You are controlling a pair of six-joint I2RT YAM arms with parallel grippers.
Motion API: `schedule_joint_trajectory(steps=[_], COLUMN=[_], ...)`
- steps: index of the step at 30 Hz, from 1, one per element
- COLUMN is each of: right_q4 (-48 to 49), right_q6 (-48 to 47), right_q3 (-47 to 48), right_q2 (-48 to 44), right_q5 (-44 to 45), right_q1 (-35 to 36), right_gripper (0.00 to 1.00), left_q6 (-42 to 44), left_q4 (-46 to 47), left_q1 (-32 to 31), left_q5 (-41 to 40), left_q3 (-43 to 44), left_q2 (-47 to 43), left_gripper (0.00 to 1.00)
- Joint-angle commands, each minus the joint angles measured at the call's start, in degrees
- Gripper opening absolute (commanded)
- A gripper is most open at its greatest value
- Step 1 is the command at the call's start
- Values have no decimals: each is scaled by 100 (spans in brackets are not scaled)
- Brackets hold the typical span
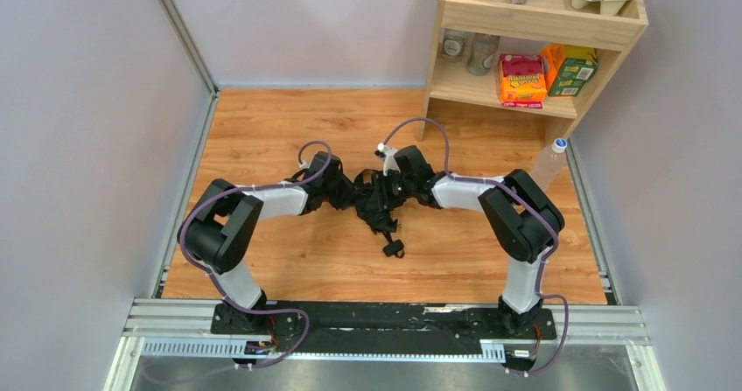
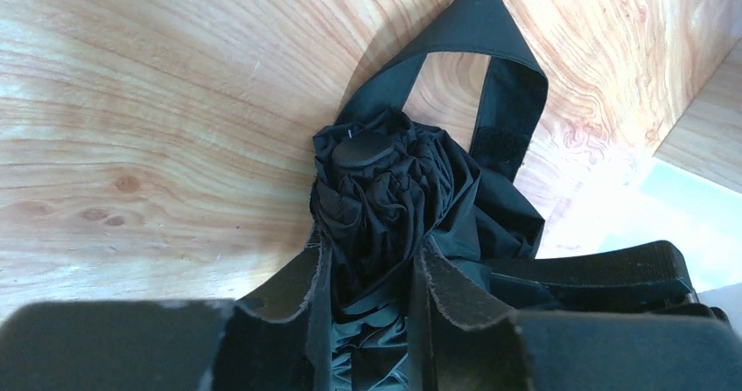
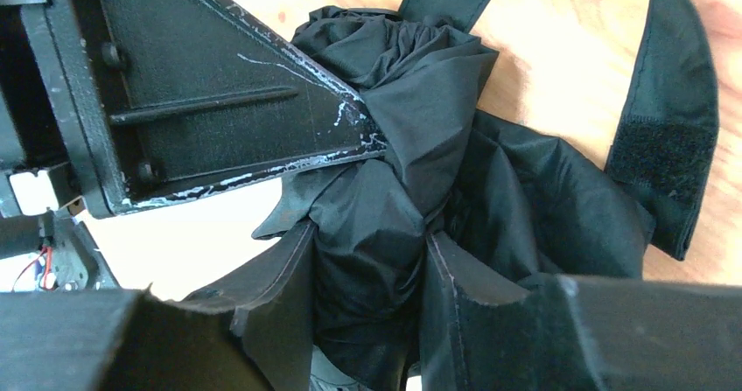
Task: Put away the umbrella
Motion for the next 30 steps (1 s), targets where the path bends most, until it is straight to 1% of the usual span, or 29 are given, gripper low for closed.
schedule_joint_trajectory(steps=[1,3,4,6,8,9,12,15,17,18,19,20,21,23,25,27,28,30], right_q4=[-1728,-1913,-2027,-2168,-2203,-2221,-2230,-1950,-1931,-1922,-1905,-1896,-1818,-1712,-1632,-1649,-1641,-1615], right_q6=[-566,-654,-750,-865,-918,-927,-997,-988,-849,-804,-769,-716,-690,-611,-698,-838,-882,-900], right_q3=[-232,-109,-30,76,172,242,374,252,226,182,95,7,-90,-292,-442,-478,-512,-600], right_q2=[0,-281,-430,-685,-835,-836,-652,-327,-116,-54,-28,-27,-53,-97,-89,34,104,201], right_q5=[577,911,1165,1884,2623,3226,4616,5401,5447,5447,5334,5150,4940,4282,3413,2526,2103,1311], right_q1=[467,545,642,887,1195,1370,1793,2013,2023,2031,1996,1953,1900,1725,1522,1382,1294,1118], right_gripper=[46,62,69,82,89,90,91,90,83,75,65,50,39,25,17,5,1,0], left_q6=[435,452,452,461,461,453,461,426,391,391,400,417,426,470,575,654,715,821], left_q4=[-1089,-1107,-1116,-1177,-1221,-1247,-1318,-1353,-1336,-1344,-1370,-1379,-1397,-1371,-1336,-1274,-1178,-1203], left_q1=[-276,-276,-276,-303,-312,-320,-312,-312,-312,-312,-312,-312,-312,-312,-312,-312,-312,-312], left_q5=[-508,-508,-508,-508,-508,-508,-508,-508,-508,-499,-508,-508,-508,-508,-491,-447,-368,-332], left_q3=[-510,-537,-545,-537,-528,-528,-545,-598,-642,-651,-651,-668,-695,-713,-712,-747,-765,-809], left_q2=[682,656,612,568,515,497,401,296,234,208,146,94,15,-135,-301,-529,-627,-960], left_gripper=[9,7,7,6,6,6,6,6,6,6,6,6,6,7,9,13,16,24])
